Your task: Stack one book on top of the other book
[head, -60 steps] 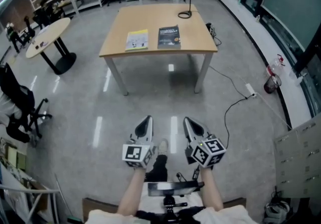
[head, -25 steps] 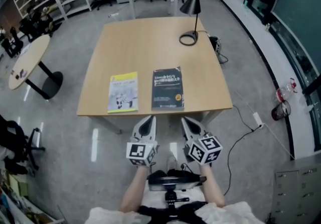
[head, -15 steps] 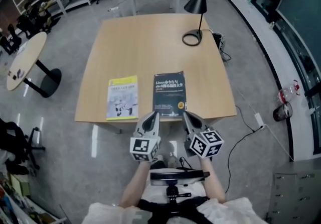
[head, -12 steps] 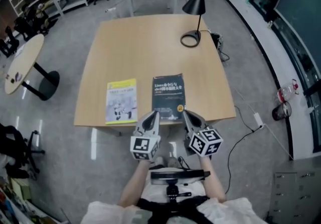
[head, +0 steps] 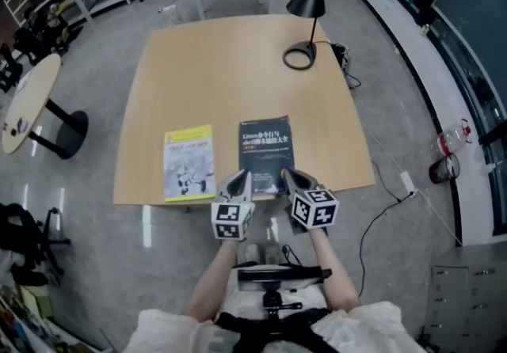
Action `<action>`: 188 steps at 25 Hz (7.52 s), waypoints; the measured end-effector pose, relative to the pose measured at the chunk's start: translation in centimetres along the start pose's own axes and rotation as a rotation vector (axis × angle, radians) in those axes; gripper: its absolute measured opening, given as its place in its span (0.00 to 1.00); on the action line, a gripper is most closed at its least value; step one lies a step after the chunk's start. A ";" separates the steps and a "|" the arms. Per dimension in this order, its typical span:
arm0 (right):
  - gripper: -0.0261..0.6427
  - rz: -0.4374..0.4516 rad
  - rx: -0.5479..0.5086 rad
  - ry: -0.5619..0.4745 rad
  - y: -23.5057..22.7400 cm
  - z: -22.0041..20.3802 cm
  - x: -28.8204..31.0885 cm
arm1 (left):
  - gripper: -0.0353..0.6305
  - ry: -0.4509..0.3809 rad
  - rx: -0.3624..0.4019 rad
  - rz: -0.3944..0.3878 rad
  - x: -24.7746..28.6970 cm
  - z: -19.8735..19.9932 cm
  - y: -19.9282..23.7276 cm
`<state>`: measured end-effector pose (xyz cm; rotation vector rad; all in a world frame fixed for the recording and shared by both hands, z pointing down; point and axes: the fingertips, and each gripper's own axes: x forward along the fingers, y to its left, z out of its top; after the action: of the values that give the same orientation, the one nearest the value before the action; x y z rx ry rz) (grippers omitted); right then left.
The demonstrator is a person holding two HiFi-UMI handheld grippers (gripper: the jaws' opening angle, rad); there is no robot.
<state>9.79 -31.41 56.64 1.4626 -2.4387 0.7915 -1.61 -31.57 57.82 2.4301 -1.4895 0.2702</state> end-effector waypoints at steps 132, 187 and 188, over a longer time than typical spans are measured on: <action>0.48 0.253 0.435 0.439 -3.1 -13.4 -2.8 | 0.29 0.360 -0.752 -0.473 -6.0 -13.0 -2.0; 0.38 0.332 0.114 0.325 0.3 -8.3 -4.8 | 0.45 0.242 -0.531 -0.423 -4.9 -7.4 -5.4; 0.38 0.336 0.100 0.317 0.6 -8.1 -4.9 | 0.45 0.228 -0.524 -0.419 -5.2 -7.2 -5.5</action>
<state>10.86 -23.09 61.20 0.8770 -2.4491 1.1293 0.82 -22.51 62.26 2.1230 -0.7992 0.0521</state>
